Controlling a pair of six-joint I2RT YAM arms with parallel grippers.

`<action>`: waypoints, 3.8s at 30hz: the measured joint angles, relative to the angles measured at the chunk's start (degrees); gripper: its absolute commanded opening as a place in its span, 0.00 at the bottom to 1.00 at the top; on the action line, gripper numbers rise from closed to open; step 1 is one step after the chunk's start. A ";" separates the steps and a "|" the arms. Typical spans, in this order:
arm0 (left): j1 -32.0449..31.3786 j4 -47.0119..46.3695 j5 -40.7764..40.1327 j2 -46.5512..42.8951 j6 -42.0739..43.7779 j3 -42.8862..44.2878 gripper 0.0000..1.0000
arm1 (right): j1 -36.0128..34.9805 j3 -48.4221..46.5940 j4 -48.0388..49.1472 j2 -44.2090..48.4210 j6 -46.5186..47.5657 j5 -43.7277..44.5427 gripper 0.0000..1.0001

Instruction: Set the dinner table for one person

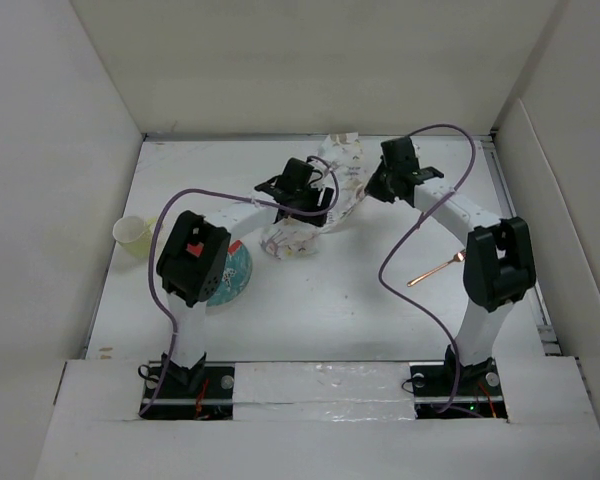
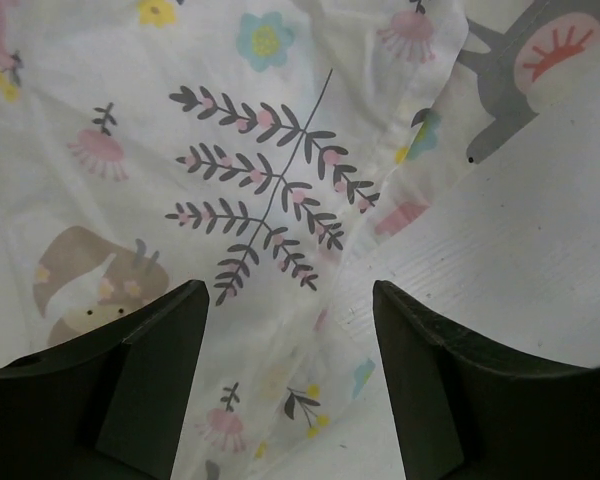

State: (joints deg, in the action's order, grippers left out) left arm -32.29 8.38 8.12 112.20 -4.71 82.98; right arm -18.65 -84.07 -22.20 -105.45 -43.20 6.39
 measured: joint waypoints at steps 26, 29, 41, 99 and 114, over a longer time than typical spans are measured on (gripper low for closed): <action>-5.95 4.22 -3.06 14.47 6.38 13.16 0.00 | 7.21 13.86 0.85 9.29 2.54 -4.26 0.00; -5.44 3.87 -2.34 14.25 5.44 13.09 0.00 | 7.56 14.21 0.87 9.66 2.82 -4.70 0.00; 21.27 -0.37 13.00 5.27 -10.19 16.13 0.25 | 8.57 15.82 0.66 17.49 3.98 -4.96 0.00; -3.15 7.26 -19.21 4.94 -1.42 -0.48 0.00 | 9.31 22.84 2.12 19.56 3.13 -8.74 0.00; 18.84 8.15 -4.13 -16.46 -12.24 5.95 0.00 | 9.44 14.05 -2.19 29.59 3.34 -7.45 0.00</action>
State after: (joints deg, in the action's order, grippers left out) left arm -13.45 16.53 3.99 95.74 -16.95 88.92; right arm -9.21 -70.02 -24.38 -75.85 -39.86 -1.06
